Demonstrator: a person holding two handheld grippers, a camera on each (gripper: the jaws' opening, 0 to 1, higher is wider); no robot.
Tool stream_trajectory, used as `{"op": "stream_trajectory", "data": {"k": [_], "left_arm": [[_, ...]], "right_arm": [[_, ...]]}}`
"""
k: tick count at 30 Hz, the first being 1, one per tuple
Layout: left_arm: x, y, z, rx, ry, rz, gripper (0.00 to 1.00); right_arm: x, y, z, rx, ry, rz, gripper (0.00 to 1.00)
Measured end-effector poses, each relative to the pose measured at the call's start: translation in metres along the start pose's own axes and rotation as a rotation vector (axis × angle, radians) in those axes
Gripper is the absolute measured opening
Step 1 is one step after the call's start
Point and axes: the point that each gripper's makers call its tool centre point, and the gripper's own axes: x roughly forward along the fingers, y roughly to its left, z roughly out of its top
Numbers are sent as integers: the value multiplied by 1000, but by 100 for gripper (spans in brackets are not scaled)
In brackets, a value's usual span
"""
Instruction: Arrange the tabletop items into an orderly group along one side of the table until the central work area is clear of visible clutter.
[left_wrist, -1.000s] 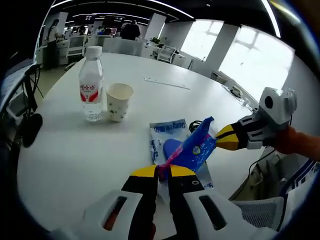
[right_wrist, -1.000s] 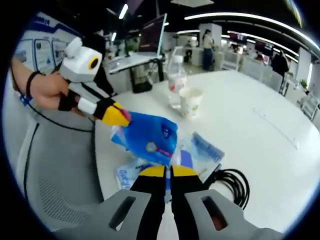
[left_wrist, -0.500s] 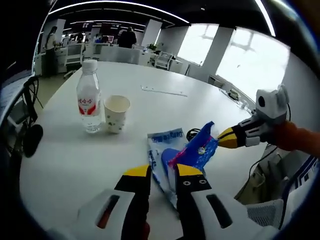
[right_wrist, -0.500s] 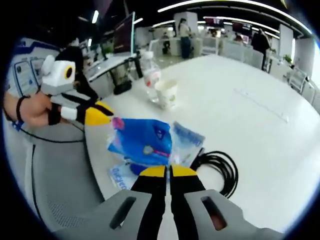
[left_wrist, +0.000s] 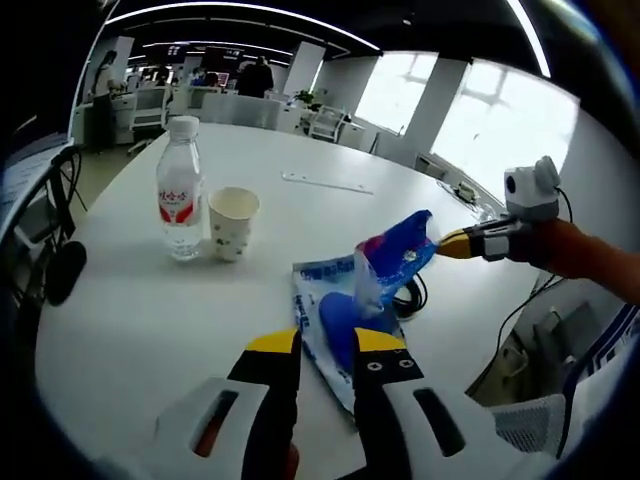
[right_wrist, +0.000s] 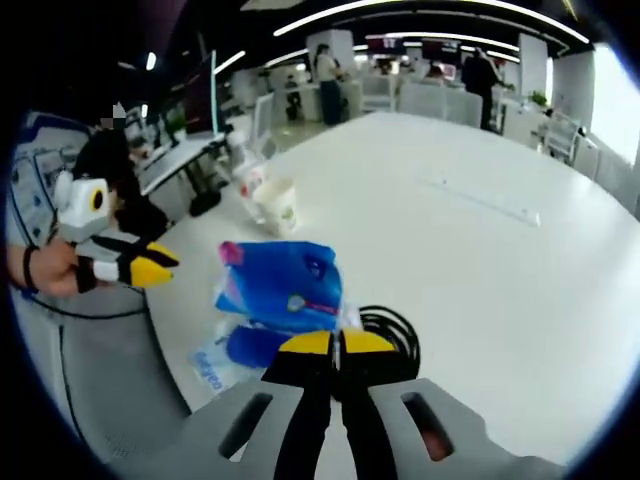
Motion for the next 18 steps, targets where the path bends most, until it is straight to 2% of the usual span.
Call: {"op": "stream_trajectory", "data": {"k": [12, 18], "left_arm": [[-1, -1, -9, -8, 19, 1, 17], [-2, 0, -11, -18, 25, 4, 17]], "right_arm": [[-14, -70, 9, 134, -16, -132, 0], [-20, -104, 2, 201, 5, -182, 0]]}}
